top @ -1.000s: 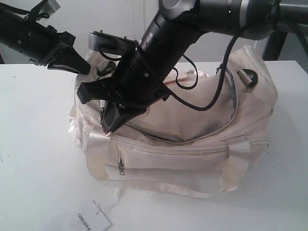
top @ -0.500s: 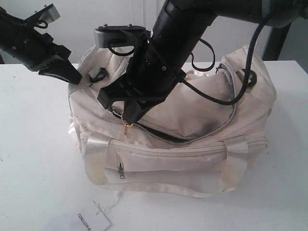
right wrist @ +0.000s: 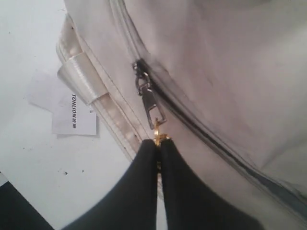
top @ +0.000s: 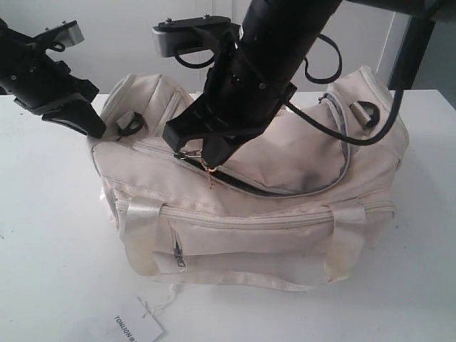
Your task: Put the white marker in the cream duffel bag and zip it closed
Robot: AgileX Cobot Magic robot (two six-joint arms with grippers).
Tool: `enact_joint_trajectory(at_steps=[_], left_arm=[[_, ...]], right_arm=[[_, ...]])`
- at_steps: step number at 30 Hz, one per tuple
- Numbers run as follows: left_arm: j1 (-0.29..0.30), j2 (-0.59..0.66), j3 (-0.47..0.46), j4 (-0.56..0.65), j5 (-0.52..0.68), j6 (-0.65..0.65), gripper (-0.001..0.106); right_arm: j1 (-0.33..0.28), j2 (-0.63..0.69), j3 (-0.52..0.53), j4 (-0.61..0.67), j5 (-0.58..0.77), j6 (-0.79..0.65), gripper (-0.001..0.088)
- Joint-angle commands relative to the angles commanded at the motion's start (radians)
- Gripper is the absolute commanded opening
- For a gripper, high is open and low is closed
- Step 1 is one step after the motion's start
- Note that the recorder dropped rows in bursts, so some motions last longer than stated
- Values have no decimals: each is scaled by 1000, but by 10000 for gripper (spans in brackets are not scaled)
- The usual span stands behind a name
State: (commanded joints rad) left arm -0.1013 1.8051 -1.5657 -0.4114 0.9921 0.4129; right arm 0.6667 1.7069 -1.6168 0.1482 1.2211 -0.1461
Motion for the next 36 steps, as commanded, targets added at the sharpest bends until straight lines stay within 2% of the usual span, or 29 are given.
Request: enact_joint_trajectory(at_steps=[6,10,22,36], left_arm=[[0,0,0,25,10,0,0],[0,0,0,36,12,0,0],[0,0,0,94,14,0,0],[0,-2,-19,136,71,-28,0]], right_arm=[[0,-6,0,-173,0,33,0],[-22,-33,0,-288,0,78,0],[-151,-81,0,-308,0,75,0],[-252,-97,0,-324,0,60,0]])
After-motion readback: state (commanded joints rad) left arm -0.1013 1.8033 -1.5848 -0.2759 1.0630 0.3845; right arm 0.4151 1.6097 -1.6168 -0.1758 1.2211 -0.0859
